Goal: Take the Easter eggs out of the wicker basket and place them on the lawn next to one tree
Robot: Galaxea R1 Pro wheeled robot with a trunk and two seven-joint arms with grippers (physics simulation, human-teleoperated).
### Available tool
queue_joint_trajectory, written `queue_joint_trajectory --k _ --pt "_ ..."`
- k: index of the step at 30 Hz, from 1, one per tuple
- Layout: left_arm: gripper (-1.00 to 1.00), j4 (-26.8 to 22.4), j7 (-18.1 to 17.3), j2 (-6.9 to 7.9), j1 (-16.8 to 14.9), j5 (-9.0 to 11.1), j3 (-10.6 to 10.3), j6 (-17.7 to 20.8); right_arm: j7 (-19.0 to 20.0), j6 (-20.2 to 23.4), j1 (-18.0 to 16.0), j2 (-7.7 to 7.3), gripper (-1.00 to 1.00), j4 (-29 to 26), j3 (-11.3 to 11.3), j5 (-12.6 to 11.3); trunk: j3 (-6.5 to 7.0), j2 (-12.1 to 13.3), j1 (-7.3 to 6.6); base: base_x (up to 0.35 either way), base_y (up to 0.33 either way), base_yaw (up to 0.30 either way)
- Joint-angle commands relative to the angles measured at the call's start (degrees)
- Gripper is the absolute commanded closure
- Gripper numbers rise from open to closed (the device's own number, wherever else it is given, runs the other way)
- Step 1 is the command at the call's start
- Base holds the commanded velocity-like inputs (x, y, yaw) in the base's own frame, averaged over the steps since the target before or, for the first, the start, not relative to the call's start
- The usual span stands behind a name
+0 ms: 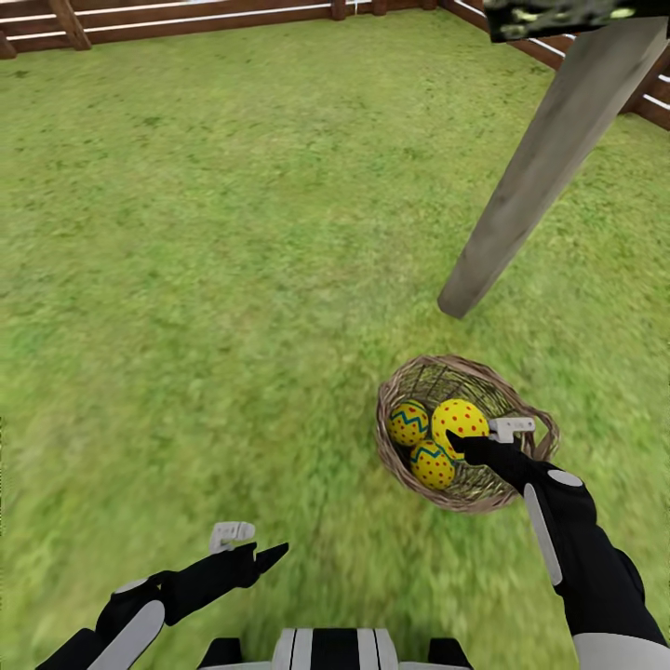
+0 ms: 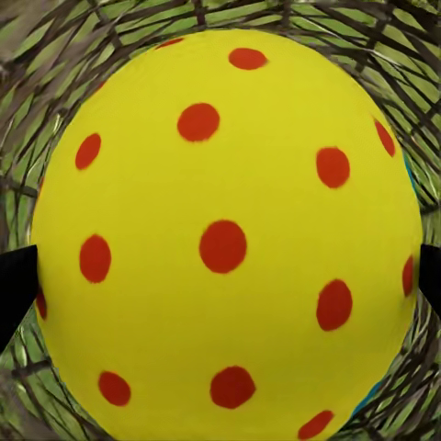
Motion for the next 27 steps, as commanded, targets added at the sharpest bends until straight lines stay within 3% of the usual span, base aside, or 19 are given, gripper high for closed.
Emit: queue_joint_trajectory --k 1,4,8,12,16,20,27 --pt "-1.0 0.0 0.0 0.04 0.0 0.5 -0.1 0.2 0.5 0.3 0.0 0.01 1.0 -0.1 -0.1 0.1 0.16 0.4 -0.23 0.0 0.0 0.0" --pt "-1.0 0.0 0.0 0.04 0.0 0.5 -0.1 0.2 4.9 0.4 0.0 0.04 1.0 0.0 -0.4 0.1 0.7 1.6 -0.89 0.0 0.0 0.0" --pt "-1.0 0.0 0.0 0.04 -0.1 0.5 -0.1 0.2 6.7 0.5 0.0 0.04 1.0 0.0 -0.5 0.0 1.41 3.2 -1.77 0.0 0.0 0.0" --pt "-1.0 -0.1 0.0 0.04 0.0 0.5 -0.1 0.2 11.5 0.5 0.0 0.04 1.0 -0.1 -3.1 0.0 2.13 4.8 -2.65 0.0 0.0 0.0" --pt "-1.0 -0.1 0.0 -0.04 0.0 0.5 -0.1 0.2 12.5 0.5 0.0 0.04 1.0 -0.1 -3.6 -0.1 2.85 6.4 -3.52 -0.123 0.0 0.0" --pt "-1.0 -0.1 -0.1 -0.04 0.0 0.5 -0.1 0.2 14.5 0.5 0.0 0.04 1.0 -0.1 -5.5 -3.7 3.57 8.0 -4.4 -0.035 0.0 0.0" --pt "-1.0 -0.1 0.0 -0.05 0.0 0.5 -0.1 0.2 14.8 0.5 0.0 0.12 1.0 -0.1 -5.4 -4.1 5.04 10.8 -5.94 -0.039 0.0 0.0"
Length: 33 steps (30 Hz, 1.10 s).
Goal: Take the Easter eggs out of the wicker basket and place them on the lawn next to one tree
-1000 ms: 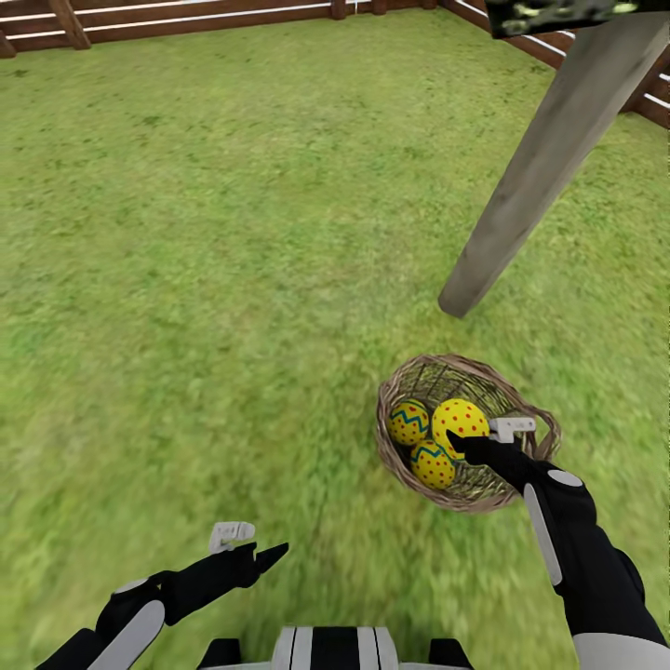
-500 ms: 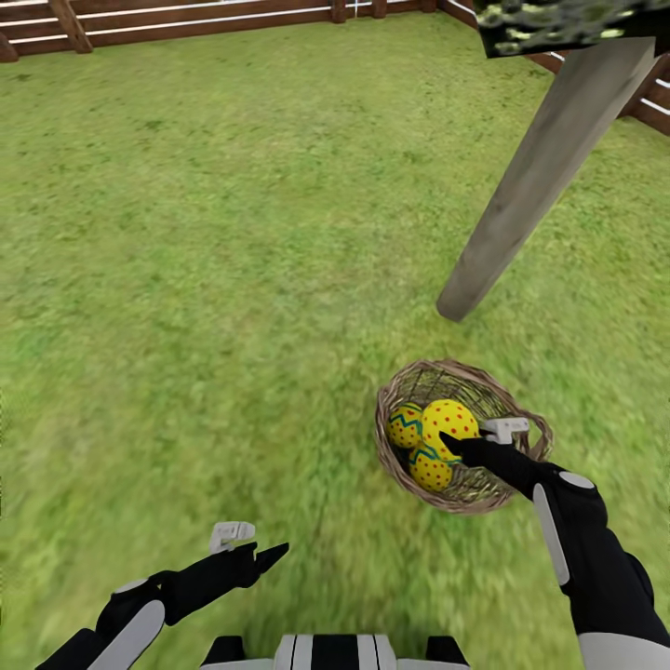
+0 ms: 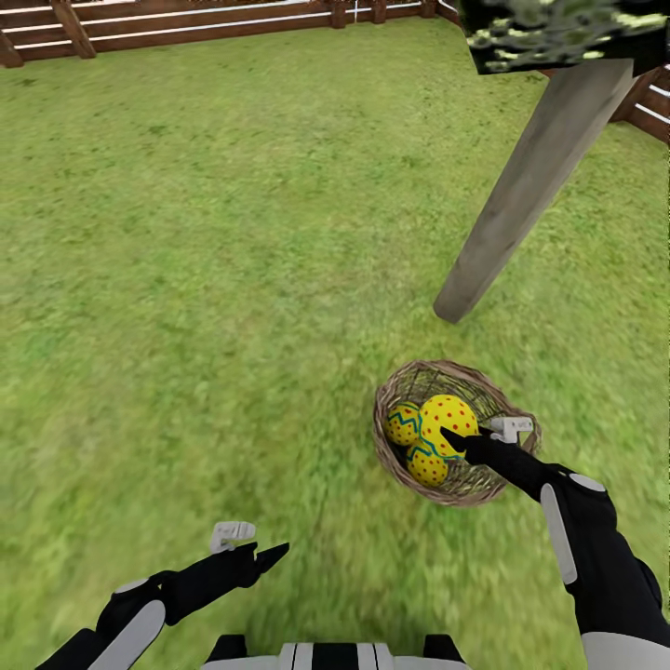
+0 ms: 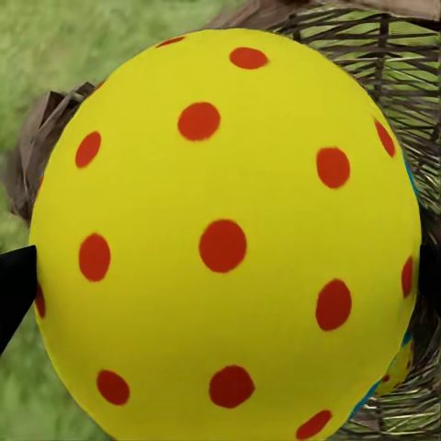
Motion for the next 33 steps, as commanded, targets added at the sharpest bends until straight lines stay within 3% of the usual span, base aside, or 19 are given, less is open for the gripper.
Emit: queue_joint_trajectory --k 1,9,16,21,33 --pt "-1.0 0.0 0.0 0.06 -0.1 0.5 -0.1 0.2 0.2 0.5 0.0 0.01 1.0 0.0 -0.1 -0.3 0.25 0.4 -0.23 0.0 0.0 0.0" --pt "-1.0 -0.2 0.0 0.13 -0.1 0.4 -0.1 0.3 2.3 0.6 0.0 -0.03 1.0 0.0 -0.3 -0.3 2.43 3.6 -1.98 0.0 0.014 0.0" --pt "-1.0 -0.3 0.0 0.13 0.0 0.4 -0.1 0.3 2.4 0.6 0.0 -0.07 1.0 -0.1 -0.4 -0.3 4.34 6.4 -3.52 0.0 0.26 0.0" --pt "-1.0 -0.3 0.0 0.13 0.0 0.4 -0.1 0.5 3.3 0.6 0.0 -0.08 1.0 0.0 -0.4 -3.3 5.7 8.4 -4.62 0.0 0.05 -0.054" --pt "-1.0 -0.3 -0.2 0.23 -0.1 0.4 -0.1 0.7 3.4 0.6 0.1 -0.08 1.0 0.0 -0.4 -3.6 8.5 13.2 -7.26 0.0 0.231 -0.048"
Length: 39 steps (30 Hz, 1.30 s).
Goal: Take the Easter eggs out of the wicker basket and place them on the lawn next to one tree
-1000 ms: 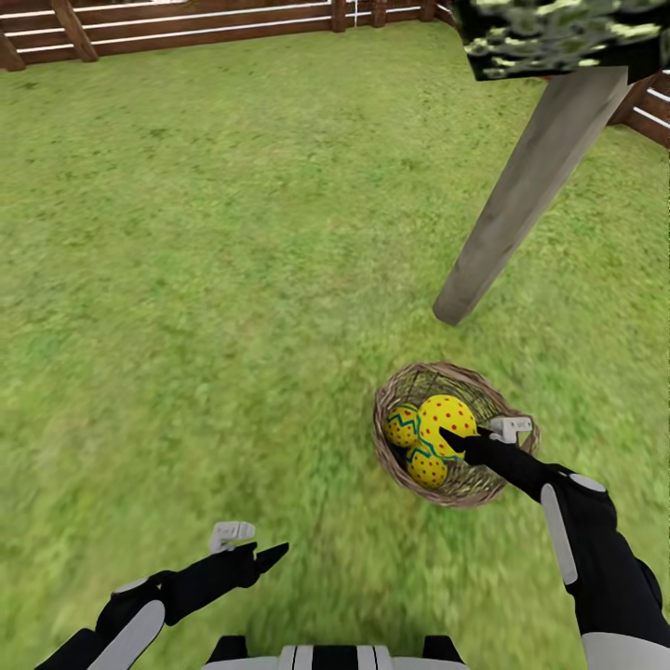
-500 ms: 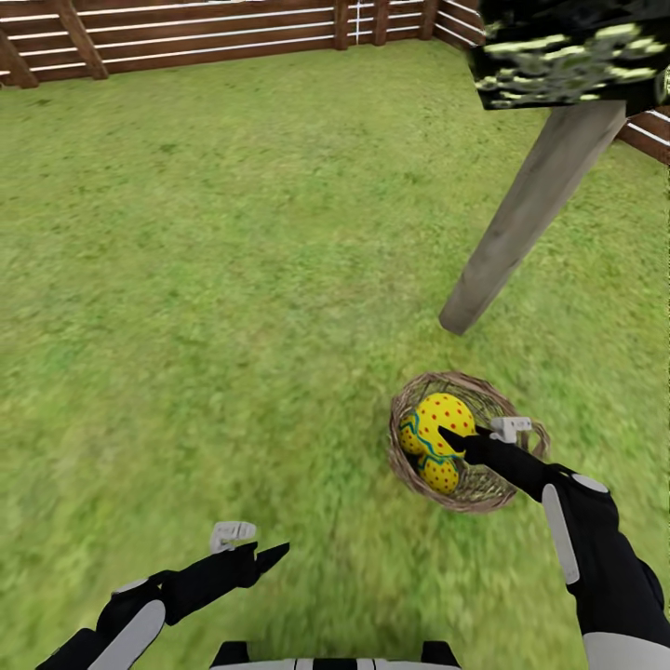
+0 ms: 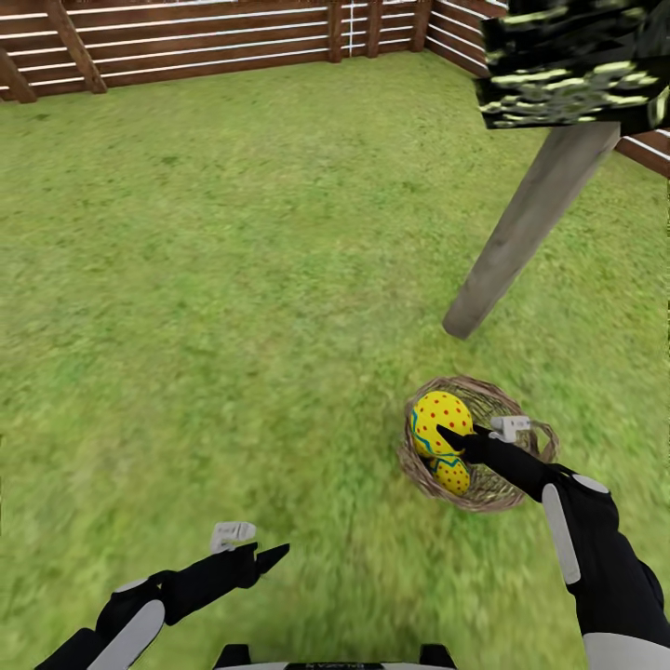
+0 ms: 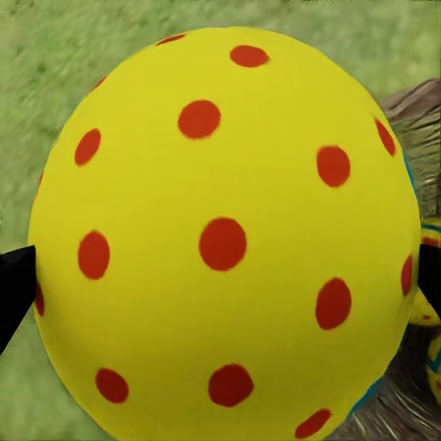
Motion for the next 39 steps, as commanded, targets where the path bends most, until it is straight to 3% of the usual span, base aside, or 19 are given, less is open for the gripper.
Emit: queue_joint_trajectory --k 1,14,27,39 --pt "-1.0 0.0 0.0 0.05 0.0 0.5 -0.1 0.2 0.0 0.5 0.0 0.01 1.0 0.0 -0.1 -0.6 0.24 0.4 -0.23 0.0 0.275 -0.138" --pt "-1.0 0.0 -0.1 0.06 0.0 0.5 0.0 1.5 0.0 0.4 0.0 0.01 1.0 0.0 -0.1 -0.6 3.57 5.6 -3.08 0.112 0.262 -0.195" --pt "-1.0 0.0 -0.2 0.2 0.0 0.5 0.0 1.5 -0.1 0.3 0.0 0.01 1.0 -0.1 -0.1 -0.5 4.54 5.6 -3.08 0.168 0.179 -0.191" --pt "-1.0 0.4 -0.1 0.2 0.0 0.6 0.0 1.5 -0.5 -0.1 0.0 0.05 1.0 0.0 -0.1 -0.5 5.64 5.6 -3.08 0.207 0.222 -0.02"
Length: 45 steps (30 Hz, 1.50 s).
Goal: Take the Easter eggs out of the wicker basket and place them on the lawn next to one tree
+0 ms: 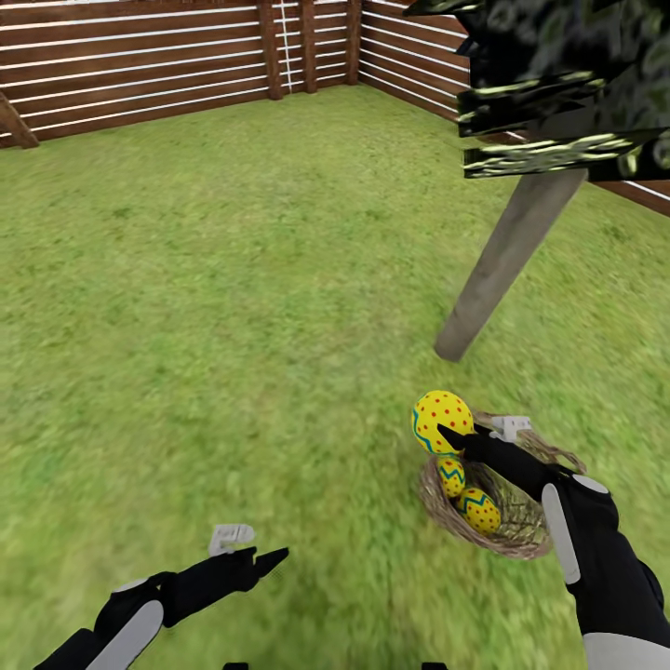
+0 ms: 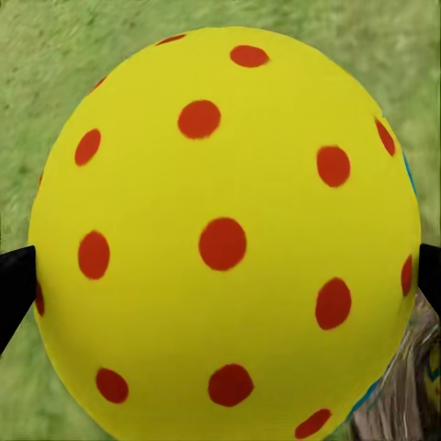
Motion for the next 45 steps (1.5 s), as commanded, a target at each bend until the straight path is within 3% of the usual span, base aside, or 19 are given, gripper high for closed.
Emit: queue_joint_trajectory --k 1,10,32,36,41,45 --pt "-1.0 0.0 0.0 0.04 0.0 0.4 -0.1 0.1 0.0 0.5 0.0 -0.02 1.0 0.0 -0.1 -0.6 0.06 0.0 0.02 0.034 0.264 0.0" --pt "-1.0 0.0 -0.1 0.05 -0.1 0.3 -0.1 0.2 -0.1 0.7 0.0 -0.03 1.0 0.0 -0.2 -0.5 0.9 0.0 0.02 0.026 0.27 -0.005" --pt "-1.0 0.1 0.0 -0.05 0.0 0.2 -0.2 -0.4 -0.1 0.5 0.0 -0.04 1.0 0.0 -0.2 -0.6 1.94 0.0 0.02 0.13 0.242 -0.133" --pt "-1.0 0.2 0.1 -0.21 -0.1 -3.9 -0.1 -0.5 -0.1 0.4 0.0 -0.04 1.0 0.1 -0.1 -0.6 2.03 0.0 0.02 0.003 0.276 -0.08" --pt "-1.0 -1.3 0.0 1.42 0.4 -3.0 0.7 -1.1 1.5 1.7 0.1 -0.41 1.0 0.3 -0.2 -0.8 2.03 0.0 0.02 0.001 0.25 0.0" --pt "-1.0 -0.3 -0.1 1.36 0.4 -3.1 0.6 -2.4 2.2 1.7 0.1 -0.39 1.0 0.8 -0.4 -0.7 2.1 0.0 0.02 0.067 0.282 -0.01"
